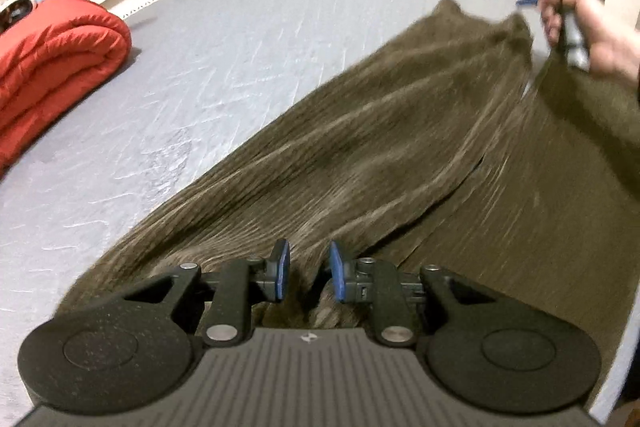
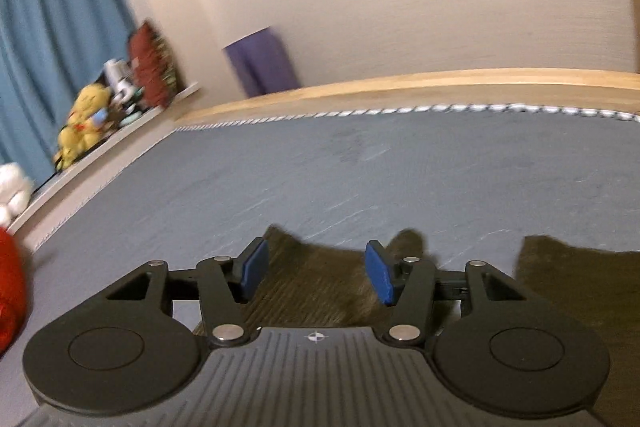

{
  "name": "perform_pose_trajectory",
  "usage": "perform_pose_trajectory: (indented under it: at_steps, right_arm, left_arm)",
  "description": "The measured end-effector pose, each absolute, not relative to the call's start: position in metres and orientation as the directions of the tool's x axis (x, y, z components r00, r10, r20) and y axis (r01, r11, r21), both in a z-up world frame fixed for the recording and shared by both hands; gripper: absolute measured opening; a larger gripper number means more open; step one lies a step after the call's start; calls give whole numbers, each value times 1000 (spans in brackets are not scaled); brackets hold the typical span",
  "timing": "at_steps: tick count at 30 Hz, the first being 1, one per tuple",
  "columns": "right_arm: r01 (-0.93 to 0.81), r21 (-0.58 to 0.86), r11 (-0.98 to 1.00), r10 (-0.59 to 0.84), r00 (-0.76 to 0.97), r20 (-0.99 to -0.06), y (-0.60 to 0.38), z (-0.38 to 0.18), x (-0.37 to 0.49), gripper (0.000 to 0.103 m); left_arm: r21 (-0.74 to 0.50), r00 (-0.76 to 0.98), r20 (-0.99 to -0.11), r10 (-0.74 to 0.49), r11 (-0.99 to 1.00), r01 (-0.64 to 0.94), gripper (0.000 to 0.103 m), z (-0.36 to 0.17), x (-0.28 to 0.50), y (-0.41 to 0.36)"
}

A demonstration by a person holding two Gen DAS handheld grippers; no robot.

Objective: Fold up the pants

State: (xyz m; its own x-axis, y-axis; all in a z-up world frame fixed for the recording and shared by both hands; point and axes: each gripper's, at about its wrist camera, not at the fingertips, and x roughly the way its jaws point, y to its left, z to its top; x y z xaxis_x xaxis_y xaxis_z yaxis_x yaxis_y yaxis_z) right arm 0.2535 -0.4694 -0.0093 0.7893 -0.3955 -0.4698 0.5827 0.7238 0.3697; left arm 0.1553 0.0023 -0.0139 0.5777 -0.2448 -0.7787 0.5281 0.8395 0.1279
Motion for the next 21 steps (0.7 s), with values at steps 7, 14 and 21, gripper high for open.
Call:
perform_pose_trajectory:
  at_steps: [7, 14, 21]
  right_arm:
    - [586, 390, 710, -380, 786, -488, -478, 1, 251, 56]
    - [556, 403, 727, -392, 818, -421, -475, 50, 215, 57]
    - [425, 459, 780, -322, 902, -287, -437, 127, 154, 64]
  left_arm:
    - [-49, 430, -871, -236, 914, 403, 31, -67, 188, 25]
    - [-66, 464, -849, -253, 922, 381, 31, -44, 173, 25]
    - [13, 536, -824, -181, 941, 338, 42, -17, 132, 25]
